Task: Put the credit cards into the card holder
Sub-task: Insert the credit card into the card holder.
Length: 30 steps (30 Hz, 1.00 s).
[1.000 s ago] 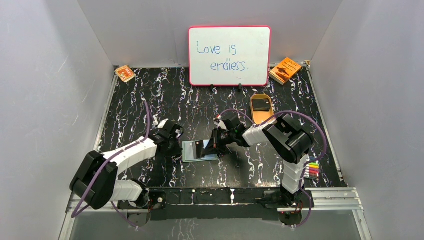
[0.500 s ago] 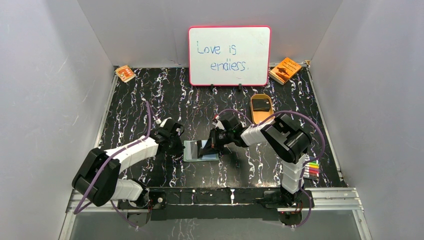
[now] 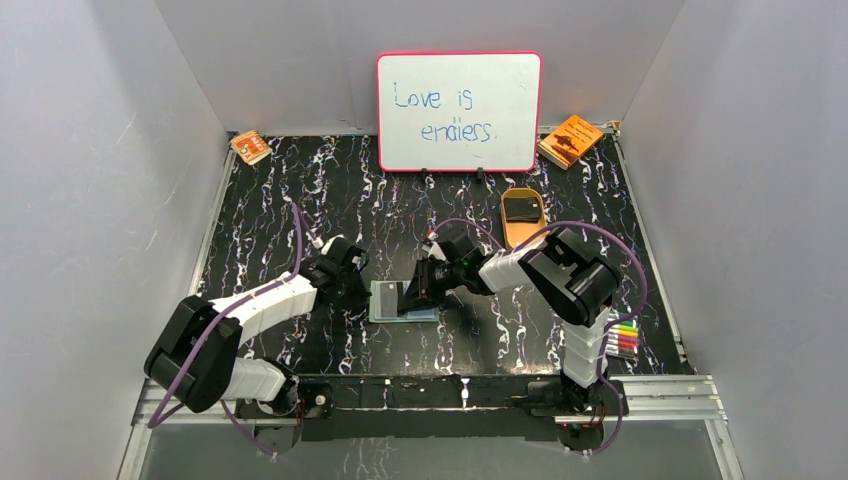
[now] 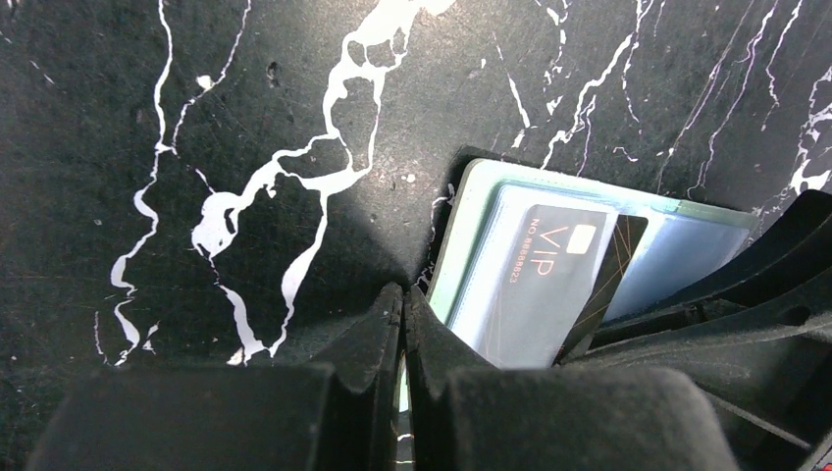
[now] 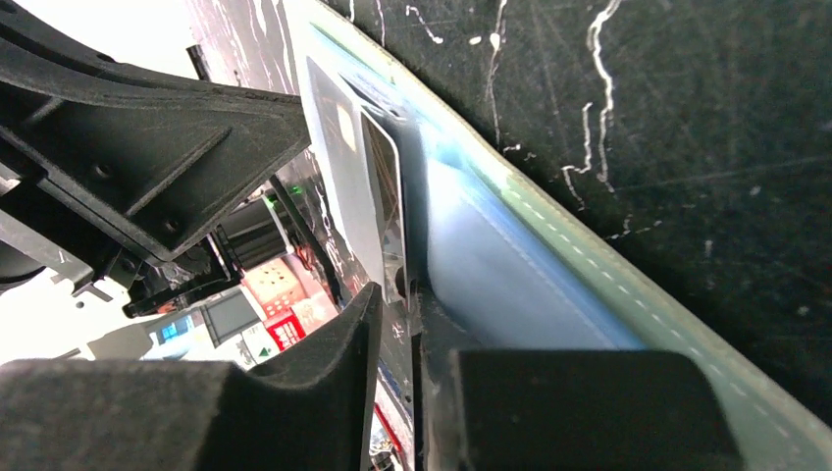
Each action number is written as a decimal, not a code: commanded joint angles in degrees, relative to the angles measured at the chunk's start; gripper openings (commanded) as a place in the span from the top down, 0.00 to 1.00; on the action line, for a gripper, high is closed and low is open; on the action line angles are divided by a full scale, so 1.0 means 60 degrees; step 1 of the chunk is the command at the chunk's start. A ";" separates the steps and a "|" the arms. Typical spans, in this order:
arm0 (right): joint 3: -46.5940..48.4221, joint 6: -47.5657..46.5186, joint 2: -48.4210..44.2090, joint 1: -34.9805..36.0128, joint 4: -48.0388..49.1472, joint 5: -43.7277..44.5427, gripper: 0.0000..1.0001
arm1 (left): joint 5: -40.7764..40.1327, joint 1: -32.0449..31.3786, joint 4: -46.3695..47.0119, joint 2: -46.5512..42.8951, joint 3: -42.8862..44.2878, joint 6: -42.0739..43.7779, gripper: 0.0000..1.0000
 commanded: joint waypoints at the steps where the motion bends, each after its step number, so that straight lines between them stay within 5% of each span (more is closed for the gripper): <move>1: 0.0082 -0.0094 -0.0334 0.0081 0.0038 0.0179 0.70 | 0.0294 -0.0019 -0.0373 0.0102 -0.0310 -0.0017 1.00; 9: 0.0536 -0.0507 -0.0464 0.0074 -0.0843 0.0445 0.57 | 0.0375 -0.0016 -0.0318 0.0033 -0.0290 0.0012 1.00; 30: 0.2403 -0.2056 0.0045 0.0625 -0.3882 0.1541 0.56 | 0.1316 -0.0020 0.0429 0.0327 -0.0250 0.0159 1.00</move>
